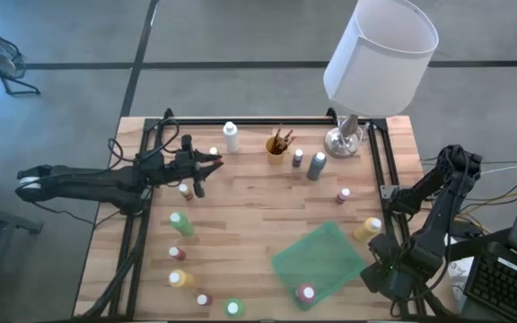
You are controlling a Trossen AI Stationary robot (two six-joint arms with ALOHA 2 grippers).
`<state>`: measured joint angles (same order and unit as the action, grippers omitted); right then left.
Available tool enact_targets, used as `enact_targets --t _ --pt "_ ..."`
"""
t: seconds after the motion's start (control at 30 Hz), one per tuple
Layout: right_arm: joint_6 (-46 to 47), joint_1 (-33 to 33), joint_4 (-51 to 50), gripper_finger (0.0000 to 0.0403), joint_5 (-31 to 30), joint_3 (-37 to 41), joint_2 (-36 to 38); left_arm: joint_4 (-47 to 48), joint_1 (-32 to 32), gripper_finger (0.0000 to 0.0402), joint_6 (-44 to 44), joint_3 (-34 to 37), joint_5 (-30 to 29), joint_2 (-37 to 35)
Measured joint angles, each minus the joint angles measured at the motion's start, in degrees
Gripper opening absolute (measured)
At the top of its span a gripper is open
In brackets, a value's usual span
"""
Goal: Pick & Place Paint Supplies
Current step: Put the orange paint bottle into the green bin
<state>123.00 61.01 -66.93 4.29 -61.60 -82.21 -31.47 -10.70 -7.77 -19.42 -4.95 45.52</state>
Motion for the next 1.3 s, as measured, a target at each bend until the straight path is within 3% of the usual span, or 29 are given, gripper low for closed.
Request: enact_targets --t 0.7,1.3 --pt "-0.2 0.0 -1.5 0.0215 0.1 -0.2 0.4 0.0 -0.1 0.0097 0.0 0.0 0.0 0.0" --pt "0.0 1.0 3.2 0.0182 0.1 3.6 0.4 0.0 0.0 0.0097 0.0 0.0 0.0 0.0"
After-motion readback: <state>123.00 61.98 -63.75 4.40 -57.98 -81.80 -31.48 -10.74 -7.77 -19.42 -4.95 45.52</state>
